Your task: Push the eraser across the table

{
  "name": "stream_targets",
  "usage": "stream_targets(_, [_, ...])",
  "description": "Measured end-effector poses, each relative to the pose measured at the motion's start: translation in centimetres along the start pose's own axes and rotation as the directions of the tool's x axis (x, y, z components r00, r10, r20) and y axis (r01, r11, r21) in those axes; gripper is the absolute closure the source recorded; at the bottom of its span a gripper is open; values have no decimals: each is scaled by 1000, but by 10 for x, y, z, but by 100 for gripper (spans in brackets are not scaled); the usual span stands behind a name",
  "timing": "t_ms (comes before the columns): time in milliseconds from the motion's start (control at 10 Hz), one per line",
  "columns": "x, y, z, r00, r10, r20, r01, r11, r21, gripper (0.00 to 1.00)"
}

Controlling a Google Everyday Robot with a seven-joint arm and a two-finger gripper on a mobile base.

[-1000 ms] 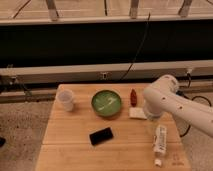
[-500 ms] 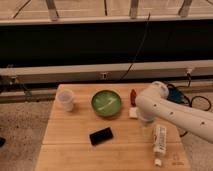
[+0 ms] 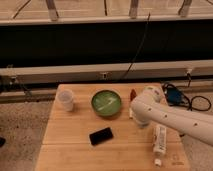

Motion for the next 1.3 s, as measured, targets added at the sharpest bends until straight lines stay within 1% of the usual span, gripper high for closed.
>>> stream_targets(100, [-7,-3,2,1000,-8,5,8,1000,6,20])
stream_targets(500, [-14,-2,9,1000,-18,3,18,1000,-1,21])
stream_targets(700, [-20,-4,11,1000,-23,6,23,1000,0,32])
stream_targets(900, [-22,-3,13,1000,-24,6,24,1000,-2,37])
stream_targets(1000, [-23,-3,15,1000,-24,6,24,1000,-3,44])
stream_targets(1100, [-26,-4,16,1000,-28,7,28,1000,-4,56])
stream_targets(1300, [-29,-5,18,1000,-28,7,28,1000,-7,76])
